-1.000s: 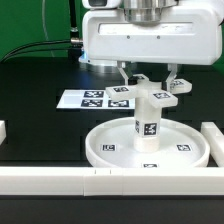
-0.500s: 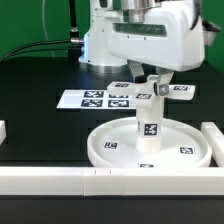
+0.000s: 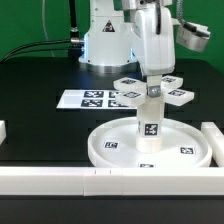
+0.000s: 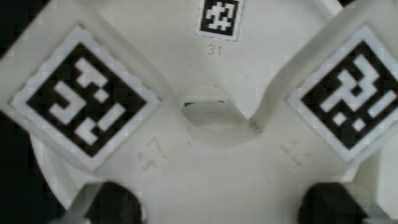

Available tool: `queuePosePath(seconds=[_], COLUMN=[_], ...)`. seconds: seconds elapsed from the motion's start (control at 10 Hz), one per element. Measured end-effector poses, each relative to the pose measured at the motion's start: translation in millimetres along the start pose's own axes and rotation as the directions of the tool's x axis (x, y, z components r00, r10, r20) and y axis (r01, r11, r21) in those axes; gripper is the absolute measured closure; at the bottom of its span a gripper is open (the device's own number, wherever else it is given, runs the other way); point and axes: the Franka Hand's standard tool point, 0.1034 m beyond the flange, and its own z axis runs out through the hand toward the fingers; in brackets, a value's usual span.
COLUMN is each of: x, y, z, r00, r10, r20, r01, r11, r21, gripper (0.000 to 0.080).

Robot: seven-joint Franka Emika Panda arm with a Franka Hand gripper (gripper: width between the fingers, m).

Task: Assemble round table

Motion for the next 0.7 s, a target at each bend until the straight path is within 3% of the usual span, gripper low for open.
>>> queuePosePath(seconds=[0.2,0.5,0.6,0.7], x=[0.6,0.5,1.9,0.9], y=[-0.7,-0.6,-1.5,-2.5], z=[-0.9,-2.0,-10.5,-20.3], r00=[0.996,0.997,1.000,0.999], r10=[0.091,0.071,0.015,-0.011], r20=[0.009,0.010,0.024,0.038], r01=[-0.091,-0.071,-0.015,0.011], r11=[0.996,0.997,1.000,1.000], r21=[-0.003,-0.002,-0.005,-0.013], gripper=[0.0359,0.0353,0.0193,0.0193])
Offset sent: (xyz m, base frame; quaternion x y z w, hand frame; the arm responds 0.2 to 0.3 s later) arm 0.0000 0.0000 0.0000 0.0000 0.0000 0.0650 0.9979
